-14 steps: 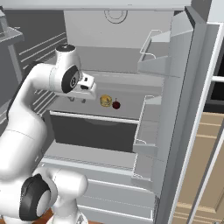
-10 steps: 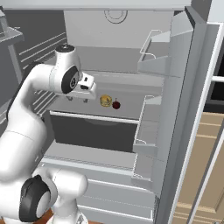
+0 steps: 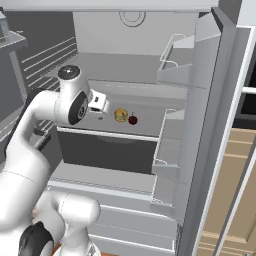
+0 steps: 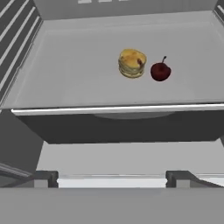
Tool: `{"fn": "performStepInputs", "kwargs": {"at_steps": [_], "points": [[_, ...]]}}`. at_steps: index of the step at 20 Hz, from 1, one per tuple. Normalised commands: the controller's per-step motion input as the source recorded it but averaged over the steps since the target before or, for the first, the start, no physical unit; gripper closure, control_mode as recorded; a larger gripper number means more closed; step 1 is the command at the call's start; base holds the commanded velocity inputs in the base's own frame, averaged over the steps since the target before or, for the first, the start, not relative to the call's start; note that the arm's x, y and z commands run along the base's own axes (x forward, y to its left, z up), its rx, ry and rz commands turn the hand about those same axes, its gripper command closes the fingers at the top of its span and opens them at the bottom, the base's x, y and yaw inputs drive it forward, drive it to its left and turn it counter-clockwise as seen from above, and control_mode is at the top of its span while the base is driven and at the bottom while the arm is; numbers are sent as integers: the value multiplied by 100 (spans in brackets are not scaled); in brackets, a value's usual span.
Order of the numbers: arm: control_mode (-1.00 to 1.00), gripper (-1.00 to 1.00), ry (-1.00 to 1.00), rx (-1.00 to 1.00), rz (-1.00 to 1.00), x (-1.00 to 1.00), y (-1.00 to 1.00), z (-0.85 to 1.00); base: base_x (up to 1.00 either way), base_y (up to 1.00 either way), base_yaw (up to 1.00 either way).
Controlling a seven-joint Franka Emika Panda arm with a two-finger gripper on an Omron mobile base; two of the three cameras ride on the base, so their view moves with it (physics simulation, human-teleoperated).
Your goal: Move the scone and cherry from the second highest shelf to the top shelf to make space. Then, place the pitcher from the counter on the cleared second highest shelf.
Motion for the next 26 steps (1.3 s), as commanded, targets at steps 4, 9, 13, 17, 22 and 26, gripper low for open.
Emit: {"fn": "performStepInputs", "kwargs": {"at_steps": [4, 9, 13, 17, 22, 26], "points": [[-100, -100, -12, 0, -2, 0, -2, -12, 0, 0, 0], [-100, -100, -5, -1, -7, 14, -6, -27, 0, 0, 0], [-100, -100, -1, -1, -15, 25, -14, -31, 0, 0, 0], [-100, -100, 0, 0, -10, 37, -11, -10, 0, 0, 0], [-100, -100, 0, 0, -3, 42, 0, 0, 0, 0, 0], [-100, -100, -2, 0, -1, 35, 0, -9, 0, 0, 0]]}}
